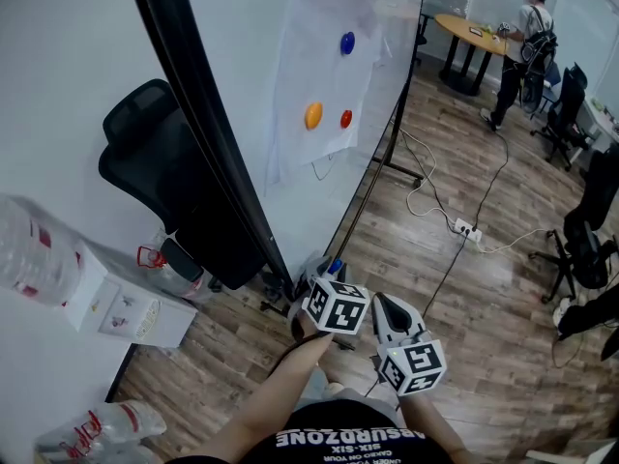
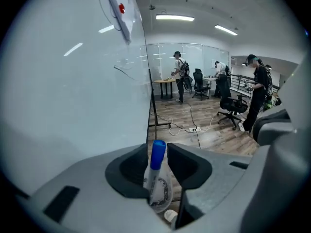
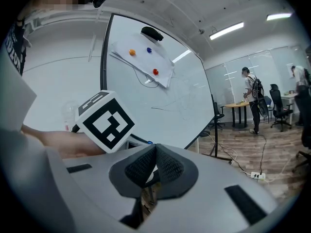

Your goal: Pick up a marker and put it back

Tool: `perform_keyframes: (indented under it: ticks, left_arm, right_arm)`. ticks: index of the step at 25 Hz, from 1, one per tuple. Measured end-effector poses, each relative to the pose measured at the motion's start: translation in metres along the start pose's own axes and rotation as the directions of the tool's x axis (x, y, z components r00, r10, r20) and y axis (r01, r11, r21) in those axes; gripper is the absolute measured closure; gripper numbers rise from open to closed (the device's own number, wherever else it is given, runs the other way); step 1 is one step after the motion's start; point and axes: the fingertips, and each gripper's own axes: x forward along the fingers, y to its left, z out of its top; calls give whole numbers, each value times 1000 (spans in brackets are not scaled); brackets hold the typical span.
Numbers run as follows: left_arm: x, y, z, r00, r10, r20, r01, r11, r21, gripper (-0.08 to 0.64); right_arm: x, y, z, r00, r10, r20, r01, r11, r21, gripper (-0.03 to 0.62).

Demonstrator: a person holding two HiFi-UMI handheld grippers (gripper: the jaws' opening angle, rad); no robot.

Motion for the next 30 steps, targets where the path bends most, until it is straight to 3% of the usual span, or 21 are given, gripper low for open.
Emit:
perform_keyframes:
  ticks: [4,15,30]
  left_arm:
    - [-1,-3,-2,1000,5,-2,-5,998,59,469]
    - [-3,-5,0,1000,-14,15,13,998,63,480]
    - [-21,-3,16,994,-5,105,-1,998,57,482]
  right_arm:
    - [2,-1,1,1000,-3,0,3,1000,3,594]
    - [5,1,1,1000,3,-1,-3,1000,2,594]
    - [2,7,1,1000,11,-2,-11,1000,-8,594]
